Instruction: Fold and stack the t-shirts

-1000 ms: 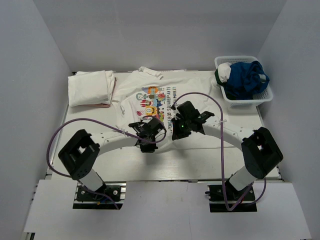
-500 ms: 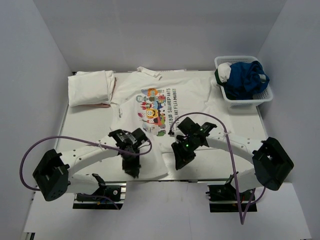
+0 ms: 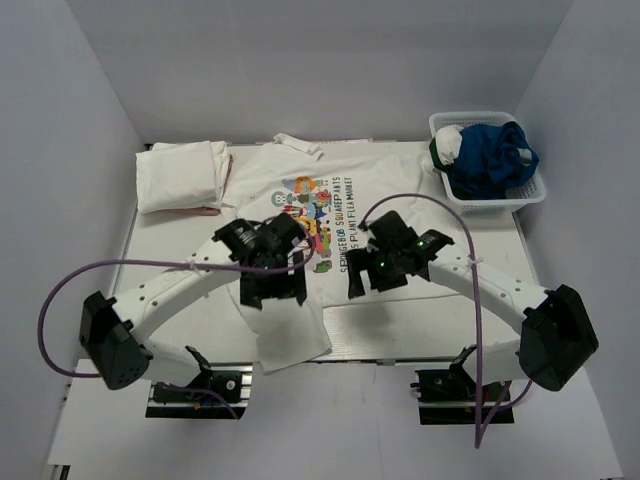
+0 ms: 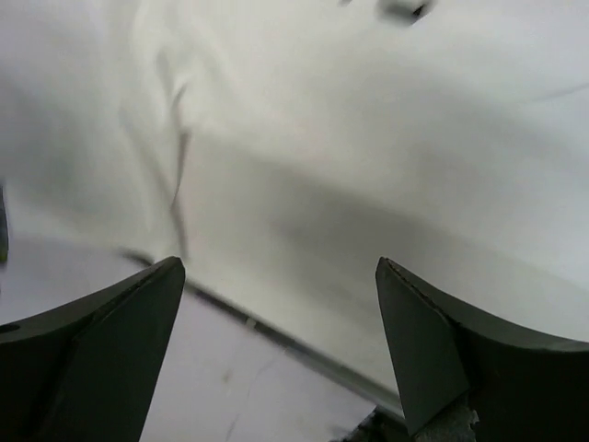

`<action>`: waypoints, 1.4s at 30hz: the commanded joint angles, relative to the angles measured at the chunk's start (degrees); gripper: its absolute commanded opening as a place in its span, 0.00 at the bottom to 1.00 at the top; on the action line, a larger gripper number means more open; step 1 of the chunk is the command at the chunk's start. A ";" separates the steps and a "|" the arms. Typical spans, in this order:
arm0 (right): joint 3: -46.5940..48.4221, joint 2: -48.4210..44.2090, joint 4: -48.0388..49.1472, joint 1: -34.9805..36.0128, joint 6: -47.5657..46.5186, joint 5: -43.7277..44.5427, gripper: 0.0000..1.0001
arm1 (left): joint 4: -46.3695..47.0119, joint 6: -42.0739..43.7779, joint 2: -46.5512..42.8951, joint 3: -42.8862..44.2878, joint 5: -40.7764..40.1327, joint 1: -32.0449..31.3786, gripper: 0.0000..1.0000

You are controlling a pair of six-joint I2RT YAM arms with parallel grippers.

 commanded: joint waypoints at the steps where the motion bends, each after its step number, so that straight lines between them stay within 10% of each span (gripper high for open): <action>1: 3.91 1.14 5.38 -6.93 3.98 12.08 0.90 | 4.51 0.60 7.03 6.95 -16.70 3.94 1.00; 16: 21.74 24.84 14.97 -27.36 -3.20 15.89 0.90 | 26.39 19.40 37.52 22.07 -17.01 28.02 1.00; 42: 48.92 50.38 10.93 -32.64 -16.04 10.19 0.90 | 31.60 42.26 65.58 59.67 -2.67 38.67 1.00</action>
